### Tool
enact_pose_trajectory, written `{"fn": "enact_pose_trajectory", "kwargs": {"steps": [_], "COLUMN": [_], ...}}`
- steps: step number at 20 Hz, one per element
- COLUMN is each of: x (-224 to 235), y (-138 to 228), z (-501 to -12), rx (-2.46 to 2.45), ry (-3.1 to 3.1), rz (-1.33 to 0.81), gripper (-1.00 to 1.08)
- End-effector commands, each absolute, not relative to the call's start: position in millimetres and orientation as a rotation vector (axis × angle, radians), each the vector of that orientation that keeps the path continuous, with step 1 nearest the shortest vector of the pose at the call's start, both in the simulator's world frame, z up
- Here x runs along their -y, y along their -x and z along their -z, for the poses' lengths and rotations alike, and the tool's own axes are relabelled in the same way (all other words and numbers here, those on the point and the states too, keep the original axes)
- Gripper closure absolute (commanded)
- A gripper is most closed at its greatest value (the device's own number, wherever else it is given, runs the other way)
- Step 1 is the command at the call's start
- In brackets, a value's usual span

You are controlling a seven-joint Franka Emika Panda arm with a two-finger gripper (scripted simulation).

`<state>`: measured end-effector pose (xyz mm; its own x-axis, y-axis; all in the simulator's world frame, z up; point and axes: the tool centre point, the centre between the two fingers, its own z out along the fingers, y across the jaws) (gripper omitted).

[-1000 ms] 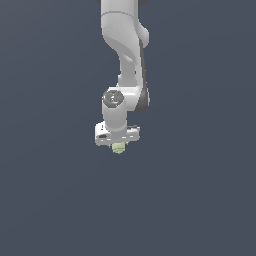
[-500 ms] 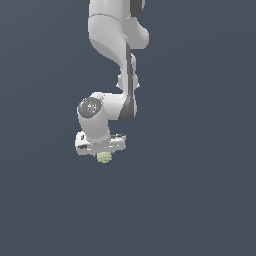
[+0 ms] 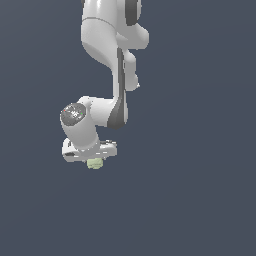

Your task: Pick up the object and move it to a goal position.

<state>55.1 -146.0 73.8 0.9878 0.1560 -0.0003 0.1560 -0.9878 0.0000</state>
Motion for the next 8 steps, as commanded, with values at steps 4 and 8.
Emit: {"fn": "enact_pose_trajectory", "kwargs": {"steps": [4, 8], "x": [153.6, 154.9], "y": [-63.5, -65.1], "z": [-75.4, -75.7], "rx": [-0.247, -0.247], "ry": [-3.132, -3.132], "rz": [0.000, 0.000], "gripper": [1.08, 1.08]}}
